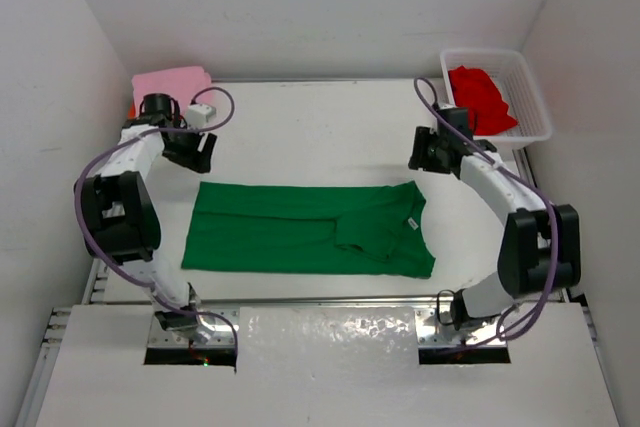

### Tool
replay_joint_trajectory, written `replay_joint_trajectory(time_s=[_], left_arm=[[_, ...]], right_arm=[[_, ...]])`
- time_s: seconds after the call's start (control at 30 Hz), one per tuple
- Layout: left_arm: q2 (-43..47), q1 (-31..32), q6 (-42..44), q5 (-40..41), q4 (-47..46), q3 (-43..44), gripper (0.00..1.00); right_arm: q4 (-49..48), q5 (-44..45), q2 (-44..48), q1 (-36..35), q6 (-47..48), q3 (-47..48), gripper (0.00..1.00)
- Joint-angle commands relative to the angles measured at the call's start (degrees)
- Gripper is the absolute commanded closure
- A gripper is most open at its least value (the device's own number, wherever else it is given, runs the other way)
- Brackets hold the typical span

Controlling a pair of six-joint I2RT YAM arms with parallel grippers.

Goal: Fold and stack the t-shirts
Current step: Fold the other side of the tshirt into a rectangle, then rotate the tshirt 90 degrees

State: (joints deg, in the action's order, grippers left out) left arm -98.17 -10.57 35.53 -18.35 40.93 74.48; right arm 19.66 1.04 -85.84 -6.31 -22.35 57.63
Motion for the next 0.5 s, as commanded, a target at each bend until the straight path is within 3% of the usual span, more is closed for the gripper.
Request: replay_joint_trajectory(time_s=[0.0, 0.27, 0.37, 0.4, 0.47], left_arm=[[-5.44, -1.47, -1.25, 7.35, -3.29, -0.9, 0.33], [-10.99, -1.65, -0.64, 11.84, -10.95, -3.54, 0.35], [-10.38, -1.65, 0.77, 11.84, -11.13, -6.53, 0.57], [-10.2, -1.56, 1.55, 11.76, -11.39, -8.71, 0.69], [-8.98, -1.74, 2.52, 11.23, -11.48, -10.92, 0.77]], right_arm=[[5.21, -0.42, -6.43, -0.29, 1.43, 2.4, 0.47], [4.51, -0.77, -15.75, -0.29, 2.4, 4.25, 0.49], [3.72, -2.53, -19.09, -0.64, 2.22, 4.6, 0.61], [3.63, -2.88, -20.06, -0.72, 2.22, 4.95, 0.65], [3.28, -3.58, -23.13, -0.73, 2.05, 6.87, 0.77]])
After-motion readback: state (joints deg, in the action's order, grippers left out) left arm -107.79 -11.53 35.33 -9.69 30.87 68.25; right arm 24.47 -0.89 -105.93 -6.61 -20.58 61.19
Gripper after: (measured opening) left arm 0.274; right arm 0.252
